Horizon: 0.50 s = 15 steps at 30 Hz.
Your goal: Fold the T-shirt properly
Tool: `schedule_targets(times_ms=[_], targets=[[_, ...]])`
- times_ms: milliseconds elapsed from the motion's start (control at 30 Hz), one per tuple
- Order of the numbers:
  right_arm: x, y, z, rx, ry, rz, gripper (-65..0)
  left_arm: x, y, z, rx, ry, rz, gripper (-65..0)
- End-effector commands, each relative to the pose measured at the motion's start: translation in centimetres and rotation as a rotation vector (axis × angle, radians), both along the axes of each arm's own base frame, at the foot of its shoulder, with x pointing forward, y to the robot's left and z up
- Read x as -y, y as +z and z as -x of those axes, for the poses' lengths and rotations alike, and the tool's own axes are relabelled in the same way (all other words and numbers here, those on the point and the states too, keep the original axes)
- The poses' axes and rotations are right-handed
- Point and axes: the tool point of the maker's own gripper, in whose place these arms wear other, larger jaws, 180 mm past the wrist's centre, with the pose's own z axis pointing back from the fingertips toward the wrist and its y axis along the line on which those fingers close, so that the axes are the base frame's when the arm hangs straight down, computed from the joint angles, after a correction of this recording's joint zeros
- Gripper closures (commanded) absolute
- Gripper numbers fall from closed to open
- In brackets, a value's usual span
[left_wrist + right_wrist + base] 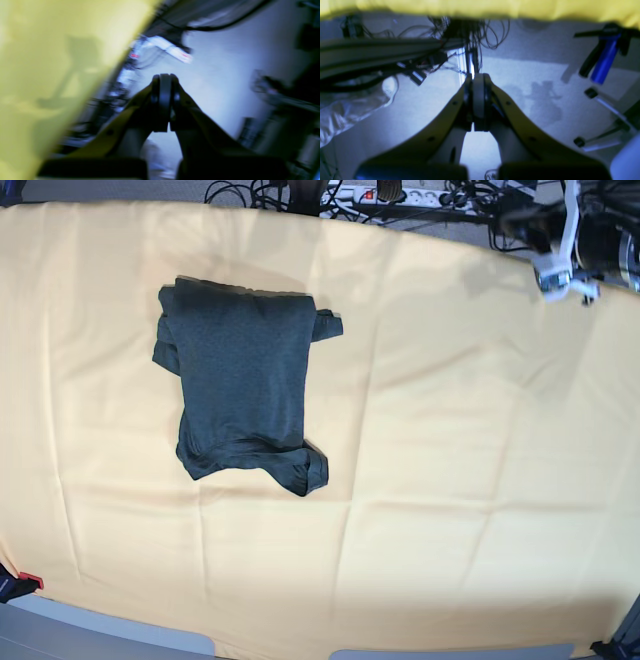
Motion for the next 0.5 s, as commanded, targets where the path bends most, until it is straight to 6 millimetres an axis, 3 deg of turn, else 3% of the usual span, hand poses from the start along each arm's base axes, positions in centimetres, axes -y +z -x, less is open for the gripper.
schedule_targets(times_ms=[0,133,267,467], targets=[[0.1,0.5,0.4,-0.008,0.003,0.002,0.0,0.2,0.1,1.1,-0.036,0.001,0.013,0.0],[1.0,-0.1,2.3,-0.061,-0.068,-0.024,0.0,1.0,-0.9,6.5,-0.229,0.098,0.053,0.0],[2.5,-1.1,4.5,-0.095,-0.171,-0.059,0.0,1.1,-1.8,10.7,-0.369,0.218,0.06,0.0],[2.9,-3.4,8.2,-0.195,-0.267,-0.163,0.0,-1.2,-4.3,13.0,-0.433,0.359,-0.013,0.0]])
